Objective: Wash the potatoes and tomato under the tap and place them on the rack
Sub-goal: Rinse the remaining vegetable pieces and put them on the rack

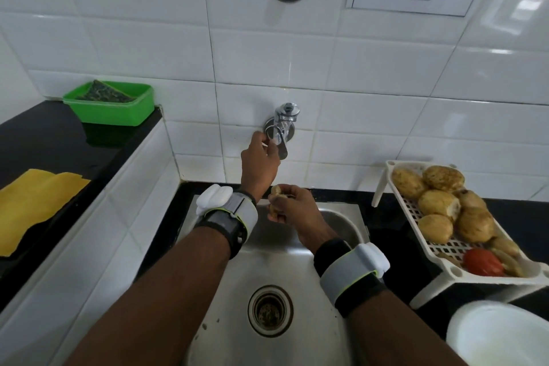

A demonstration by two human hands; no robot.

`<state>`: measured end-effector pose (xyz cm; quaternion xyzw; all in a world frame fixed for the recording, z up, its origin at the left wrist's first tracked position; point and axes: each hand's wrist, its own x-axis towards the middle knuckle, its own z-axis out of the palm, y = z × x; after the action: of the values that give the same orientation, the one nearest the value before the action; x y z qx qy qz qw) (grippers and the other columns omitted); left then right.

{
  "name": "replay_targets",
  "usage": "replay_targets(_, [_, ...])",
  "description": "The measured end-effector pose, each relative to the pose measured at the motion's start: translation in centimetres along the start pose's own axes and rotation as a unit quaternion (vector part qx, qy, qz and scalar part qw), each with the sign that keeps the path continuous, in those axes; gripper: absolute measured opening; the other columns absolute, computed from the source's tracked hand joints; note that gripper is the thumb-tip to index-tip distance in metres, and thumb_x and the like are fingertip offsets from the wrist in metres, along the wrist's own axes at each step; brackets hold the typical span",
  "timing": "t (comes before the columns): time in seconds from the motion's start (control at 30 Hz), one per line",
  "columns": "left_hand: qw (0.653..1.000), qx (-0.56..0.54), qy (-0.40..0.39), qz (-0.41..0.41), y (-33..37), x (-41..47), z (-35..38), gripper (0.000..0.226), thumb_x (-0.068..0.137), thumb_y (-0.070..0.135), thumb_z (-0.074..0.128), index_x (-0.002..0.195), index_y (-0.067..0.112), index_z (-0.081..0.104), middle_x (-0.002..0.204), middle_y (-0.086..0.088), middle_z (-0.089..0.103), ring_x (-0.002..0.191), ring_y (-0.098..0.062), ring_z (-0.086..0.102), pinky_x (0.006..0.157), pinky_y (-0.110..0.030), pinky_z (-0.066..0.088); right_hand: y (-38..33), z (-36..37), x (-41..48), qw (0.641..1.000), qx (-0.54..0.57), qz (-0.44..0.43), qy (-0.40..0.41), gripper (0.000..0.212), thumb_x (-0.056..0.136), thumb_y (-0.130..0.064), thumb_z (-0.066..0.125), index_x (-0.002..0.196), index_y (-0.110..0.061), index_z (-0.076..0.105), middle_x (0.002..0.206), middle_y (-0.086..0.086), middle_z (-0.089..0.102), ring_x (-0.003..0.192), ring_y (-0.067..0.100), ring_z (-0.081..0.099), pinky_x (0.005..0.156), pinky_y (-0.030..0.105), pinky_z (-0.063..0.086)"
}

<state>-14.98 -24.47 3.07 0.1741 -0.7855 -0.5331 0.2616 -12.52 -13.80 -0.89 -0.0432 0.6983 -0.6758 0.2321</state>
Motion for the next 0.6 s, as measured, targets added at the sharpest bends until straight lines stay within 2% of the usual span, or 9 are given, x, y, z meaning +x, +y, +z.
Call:
replay_targets(0.13, [1.0,0.003,-0.005,-0.02,0.1,0.1,-0.1,0.015,0.099,0.024,0.049,0.102,0.011,0.053,0.086,-0.006,0.064,0.074,-0.024,0.066,0.077,-0.042,0.058,0.1,0.3,-0.1,1.0,0.014,-0.002,-0.002,0.017,0.092,-0.003,0.058,0.109,-0.006,0.059,0.091,0.012,0.058,0.082,0.022,0.058,0.08,0.039,0.057])
replay_targets(0.27, [0.991,-0.079,-0.056,-0.092,-0.4,-0.3,-0.8,0.015,0.097,0.028,0.054,0.103,0.015,0.053,0.099,-0.012,0.069,0.085,-0.024,0.071,0.081,-0.04,0.06,1.0,0.5,-1.3,0.999,0.037,0.005,-0.008,0.013,0.093,0.0,0.054,0.099,-0.011,0.06,0.08,0.008,0.056,0.082,0.023,0.055,0.075,0.034,0.055])
replay_targets(0.33, [0.984,-0.063,-0.092,-0.143,-2.1,-2.0,-1.4,0.019,0.097,0.03,0.054,0.105,0.013,0.054,0.099,-0.012,0.07,0.086,-0.024,0.07,0.08,-0.04,0.06,1.7,0.3,-1.7,1.0,0.027,-0.005,0.006,0.013,0.093,-0.001,0.054,0.099,-0.01,0.063,0.079,0.004,0.058,0.076,0.019,0.056,0.068,0.026,0.054])
replay_targets(0.4, [0.964,-0.047,-0.148,-0.215,-4.7,-4.7,-2.1,0.025,0.099,0.034,0.051,0.106,0.011,0.057,0.101,-0.012,0.069,0.088,-0.025,0.069,0.08,-0.041,0.059,2.6,0.2,-1.8,0.999,-0.004,-0.019,0.041,0.017,0.093,-0.003,0.057,0.107,-0.01,0.063,0.084,0.0,0.064,0.073,0.011,0.06,0.061,0.018,0.053])
replay_targets(0.5, [0.909,-0.167,-0.222,-0.31,-7.5,-8.6,-2.3,0.034,0.102,0.031,0.044,0.114,0.003,0.059,0.101,-0.015,0.07,0.083,-0.026,0.069,0.07,-0.04,0.06,4.8,0.6,-1.9,0.996,-0.027,-0.013,0.081,0.023,0.092,-0.011,0.063,0.113,-0.018,0.057,0.096,0.001,0.068,0.084,0.013,0.067,0.068,0.022,0.056])
replay_targets(0.6, [0.886,-0.246,-0.179,-0.35,-7.4,-10.7,-1.9,0.029,0.104,0.021,0.039,0.115,0.001,0.057,0.093,-0.014,0.066,0.076,-0.02,0.065,0.06,-0.034,0.056,7.0,1.3,-2.3,0.987,-0.123,-0.025,0.102,0.014,0.093,-0.016,0.06,0.106,-0.012,0.064,0.092,0.002,0.071,0.086,0.016,0.069,0.059,0.015,0.052])
